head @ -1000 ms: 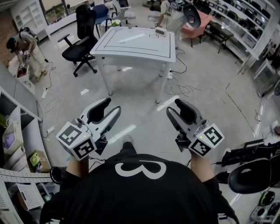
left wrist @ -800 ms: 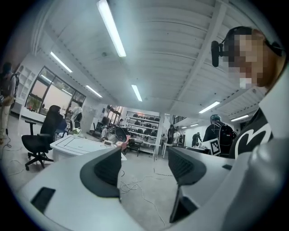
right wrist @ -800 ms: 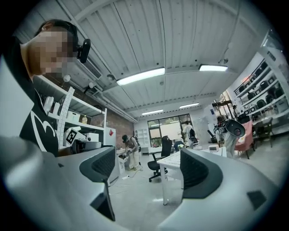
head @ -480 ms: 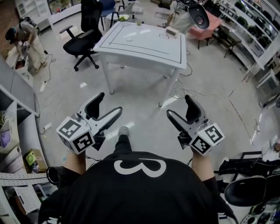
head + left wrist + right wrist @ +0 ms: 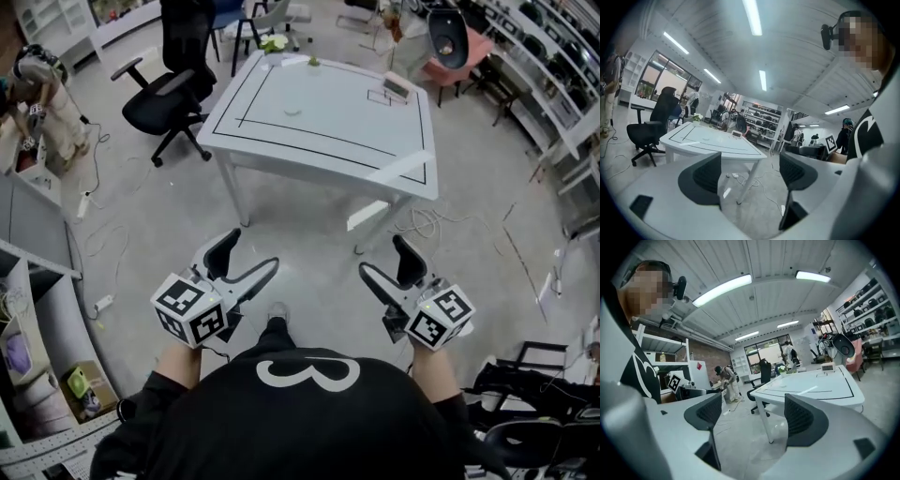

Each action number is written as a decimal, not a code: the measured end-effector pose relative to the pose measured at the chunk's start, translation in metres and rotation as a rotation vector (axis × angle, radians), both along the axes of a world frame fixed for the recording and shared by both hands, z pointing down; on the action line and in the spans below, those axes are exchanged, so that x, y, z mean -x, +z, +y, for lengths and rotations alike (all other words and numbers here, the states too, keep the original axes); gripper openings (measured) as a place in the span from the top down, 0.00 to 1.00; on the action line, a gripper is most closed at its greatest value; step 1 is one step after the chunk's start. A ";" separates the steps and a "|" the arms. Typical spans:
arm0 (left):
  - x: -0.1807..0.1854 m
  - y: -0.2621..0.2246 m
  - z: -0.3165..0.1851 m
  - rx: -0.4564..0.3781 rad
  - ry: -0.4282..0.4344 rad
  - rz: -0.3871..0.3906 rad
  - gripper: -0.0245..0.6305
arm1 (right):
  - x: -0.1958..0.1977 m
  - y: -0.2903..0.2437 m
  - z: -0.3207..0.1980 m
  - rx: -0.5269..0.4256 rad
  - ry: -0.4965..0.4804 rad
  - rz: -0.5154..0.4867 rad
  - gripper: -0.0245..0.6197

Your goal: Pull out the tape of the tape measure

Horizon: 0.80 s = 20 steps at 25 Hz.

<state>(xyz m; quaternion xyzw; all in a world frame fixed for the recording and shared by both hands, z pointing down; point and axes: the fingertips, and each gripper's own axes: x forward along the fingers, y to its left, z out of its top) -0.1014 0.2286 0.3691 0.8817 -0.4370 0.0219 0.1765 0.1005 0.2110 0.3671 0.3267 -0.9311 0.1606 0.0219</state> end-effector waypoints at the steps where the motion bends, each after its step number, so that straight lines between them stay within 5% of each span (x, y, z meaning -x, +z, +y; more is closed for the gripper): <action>1: 0.009 0.006 -0.019 0.013 0.001 -0.009 0.39 | 0.009 0.004 -0.019 0.019 0.002 0.002 0.33; 8: 0.059 0.019 -0.115 0.037 0.025 -0.058 0.39 | 0.063 0.005 -0.113 0.032 0.016 0.036 0.33; 20: 0.065 0.030 -0.175 0.070 0.110 -0.072 0.39 | 0.074 0.022 -0.154 0.067 0.018 0.061 0.35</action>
